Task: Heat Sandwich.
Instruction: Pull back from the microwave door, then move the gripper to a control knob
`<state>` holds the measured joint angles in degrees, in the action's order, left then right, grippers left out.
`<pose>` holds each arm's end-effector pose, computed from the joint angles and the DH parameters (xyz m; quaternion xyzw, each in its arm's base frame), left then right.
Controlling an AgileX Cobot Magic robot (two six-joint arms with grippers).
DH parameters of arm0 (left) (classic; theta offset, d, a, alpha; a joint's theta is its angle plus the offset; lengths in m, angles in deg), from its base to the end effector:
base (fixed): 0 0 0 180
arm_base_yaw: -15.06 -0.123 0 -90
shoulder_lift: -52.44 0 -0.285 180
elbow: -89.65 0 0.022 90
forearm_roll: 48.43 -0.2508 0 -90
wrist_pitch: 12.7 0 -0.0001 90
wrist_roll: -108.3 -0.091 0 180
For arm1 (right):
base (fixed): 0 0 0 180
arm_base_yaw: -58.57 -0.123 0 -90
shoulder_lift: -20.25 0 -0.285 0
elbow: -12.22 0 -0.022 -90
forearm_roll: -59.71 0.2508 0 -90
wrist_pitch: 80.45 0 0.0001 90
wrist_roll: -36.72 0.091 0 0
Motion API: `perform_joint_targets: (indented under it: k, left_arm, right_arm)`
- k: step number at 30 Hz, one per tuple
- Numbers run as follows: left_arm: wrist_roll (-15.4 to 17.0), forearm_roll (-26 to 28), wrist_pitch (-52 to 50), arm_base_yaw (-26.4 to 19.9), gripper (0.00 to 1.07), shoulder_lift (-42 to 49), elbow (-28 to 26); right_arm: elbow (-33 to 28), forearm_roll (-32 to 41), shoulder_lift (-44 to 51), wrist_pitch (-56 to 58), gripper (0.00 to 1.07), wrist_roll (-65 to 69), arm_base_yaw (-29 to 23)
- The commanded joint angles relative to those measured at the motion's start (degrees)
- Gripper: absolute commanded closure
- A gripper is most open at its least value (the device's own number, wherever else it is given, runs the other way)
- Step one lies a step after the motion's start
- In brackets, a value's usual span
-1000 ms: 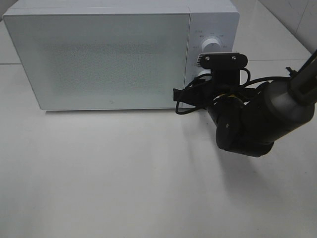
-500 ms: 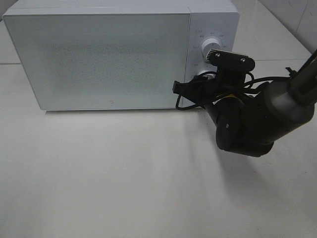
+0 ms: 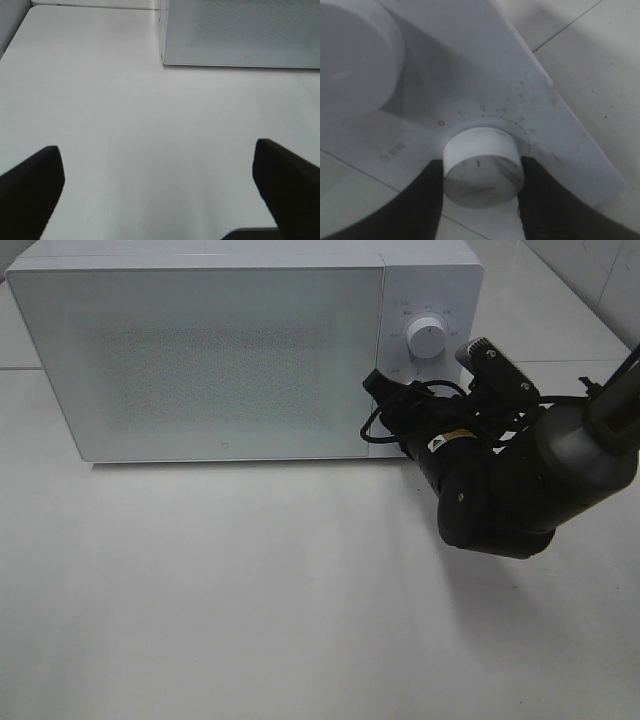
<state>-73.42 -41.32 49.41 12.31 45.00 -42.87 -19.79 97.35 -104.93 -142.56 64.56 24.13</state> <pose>-0.0089 -0.0104 0.2811 -0.0038 0.8511 -0.0415 0.5233 0.3221 0.1614 0.1186 0.2631 0.7146 0.2376 0.6030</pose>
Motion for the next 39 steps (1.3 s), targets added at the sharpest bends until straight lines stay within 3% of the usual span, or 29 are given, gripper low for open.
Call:
perform_joint_targets:
  k: [1,17,24,39]
  left_arm:
    - [0.1,0.1,-0.8,0.1,0.09,0.9,0.2]
    - [0.1,0.1,-0.8,0.1,0.09,0.9,0.2]
    - [0.1,0.1,-0.8,0.1,0.09,0.9,0.2]
    - [0.1,0.1,-0.8,0.1,0.09,0.9,0.2]
  right_arm:
    - [1.1,0.9,1.5,-13.9,0.90,5.8,0.5]
    - [1.1,2.9,1.5,-18.0,0.90,26.9,0.5]
    - [1.1,7.8,1.8,-18.0,0.89,37.6,0.5]
    - [1.1,11.5,4.8,-18.0,0.88,45.5,0.5]
